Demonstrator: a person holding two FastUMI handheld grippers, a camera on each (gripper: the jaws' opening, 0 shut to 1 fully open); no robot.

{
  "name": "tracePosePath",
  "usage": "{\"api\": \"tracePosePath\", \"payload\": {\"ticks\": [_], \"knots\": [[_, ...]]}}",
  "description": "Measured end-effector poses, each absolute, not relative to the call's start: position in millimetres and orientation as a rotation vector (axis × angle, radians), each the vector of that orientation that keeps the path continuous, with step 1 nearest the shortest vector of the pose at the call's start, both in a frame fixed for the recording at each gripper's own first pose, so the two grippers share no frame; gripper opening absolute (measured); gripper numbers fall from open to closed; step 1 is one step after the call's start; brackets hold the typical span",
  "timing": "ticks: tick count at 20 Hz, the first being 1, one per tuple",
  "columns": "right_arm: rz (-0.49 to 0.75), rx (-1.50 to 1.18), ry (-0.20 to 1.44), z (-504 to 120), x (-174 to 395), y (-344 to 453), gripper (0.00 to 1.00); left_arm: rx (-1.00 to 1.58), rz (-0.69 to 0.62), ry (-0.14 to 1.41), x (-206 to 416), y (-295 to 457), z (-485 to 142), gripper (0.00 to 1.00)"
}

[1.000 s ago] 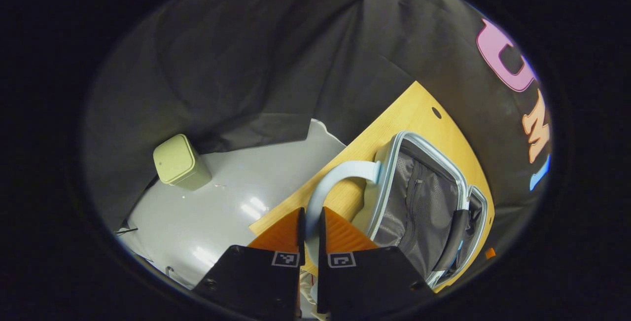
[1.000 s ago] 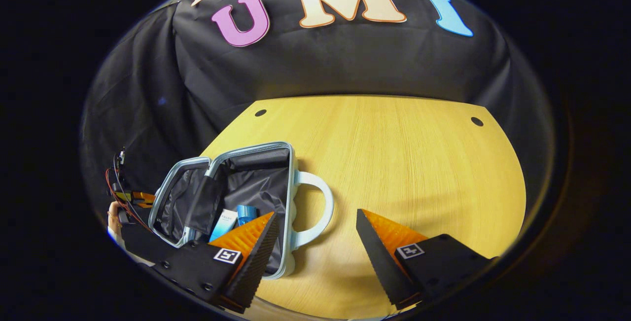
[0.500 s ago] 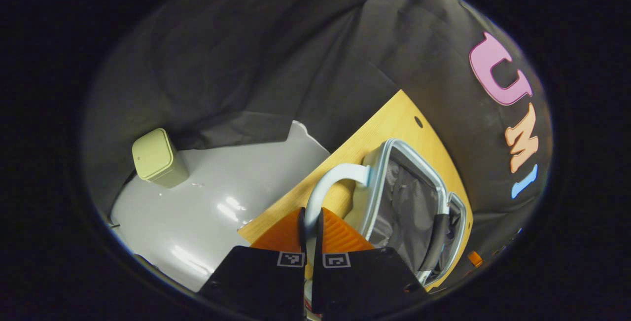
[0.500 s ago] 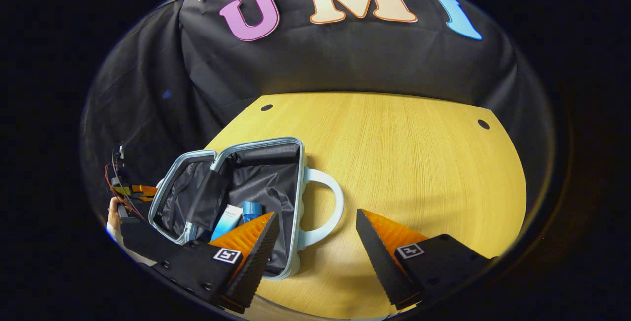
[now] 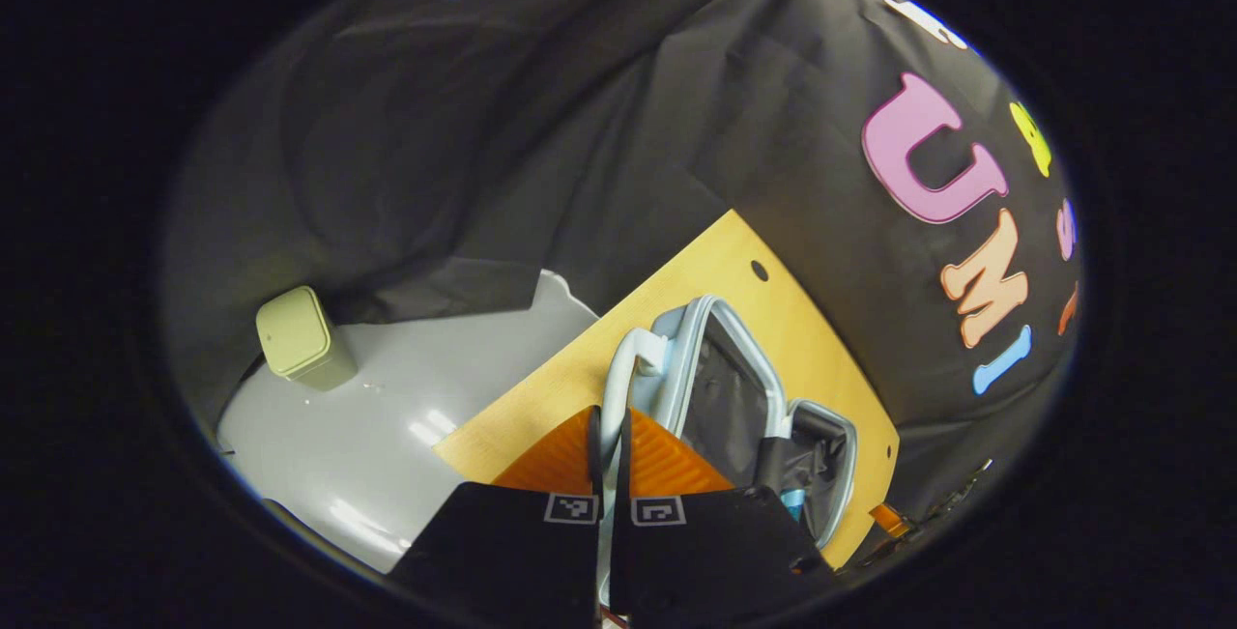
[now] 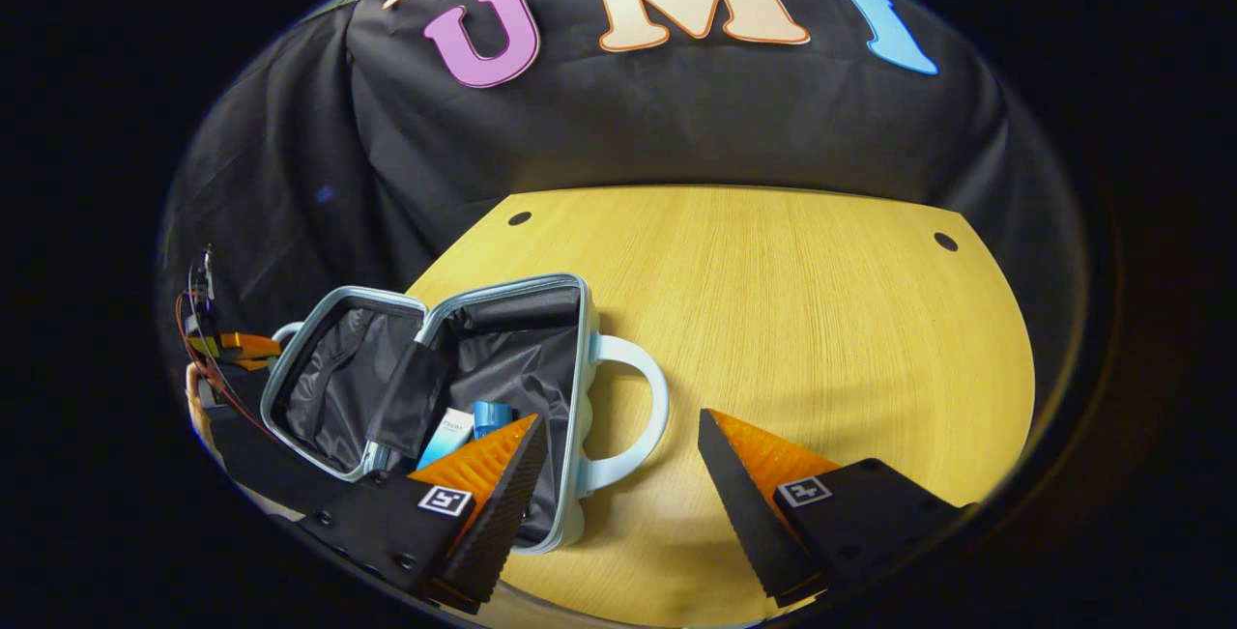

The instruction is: First open the suitcase, pack the skin care products into it, and then close the suitcase.

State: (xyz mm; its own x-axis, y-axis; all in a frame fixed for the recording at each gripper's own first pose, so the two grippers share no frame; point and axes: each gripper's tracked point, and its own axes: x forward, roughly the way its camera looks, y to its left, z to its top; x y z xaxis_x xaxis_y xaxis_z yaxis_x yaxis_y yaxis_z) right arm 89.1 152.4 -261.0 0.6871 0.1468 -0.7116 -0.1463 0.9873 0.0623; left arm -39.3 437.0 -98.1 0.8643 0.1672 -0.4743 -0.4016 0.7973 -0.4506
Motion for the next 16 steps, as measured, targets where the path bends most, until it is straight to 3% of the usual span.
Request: {"api": "tracePosePath", "payload": {"ticks": [3, 6, 8, 13, 14, 16], "knots": [[0.165, 0.02, 0.79, -260.2, 88.4, 145.9, 0.99, -0.518, 0.308, 0.414, -36.1, 413.4, -69.0, 0.0], [0.156, 0.036, 0.781, -256.4, 85.7, 131.8, 0.94, -0.462, 0.296, 0.418, -34.9, 385.2, -43.8, 0.0], [0.149, 0.045, 0.776, -253.2, 83.2, 119.4, 0.98, -0.454, 0.286, 0.415, -32.3, 365.2, -27.4, 0.0], [0.14, 0.051, 0.761, -243.6, 78.5, 81.8, 0.98, -0.457, 0.191, 0.377, -25.8, 295.7, 13.7, 0.0], [0.139, 0.057, 0.757, -241.2, 78.5, 72.7, 0.94, -0.454, 0.168, 0.364, -21.9, 278.6, 20.6, 0.0], [0.141, 0.067, 0.75, -235.9, 76.4, 58.0, 0.98, -0.422, 0.132, 0.358, -15.0, 245.9, 27.2, 0.0]]}}
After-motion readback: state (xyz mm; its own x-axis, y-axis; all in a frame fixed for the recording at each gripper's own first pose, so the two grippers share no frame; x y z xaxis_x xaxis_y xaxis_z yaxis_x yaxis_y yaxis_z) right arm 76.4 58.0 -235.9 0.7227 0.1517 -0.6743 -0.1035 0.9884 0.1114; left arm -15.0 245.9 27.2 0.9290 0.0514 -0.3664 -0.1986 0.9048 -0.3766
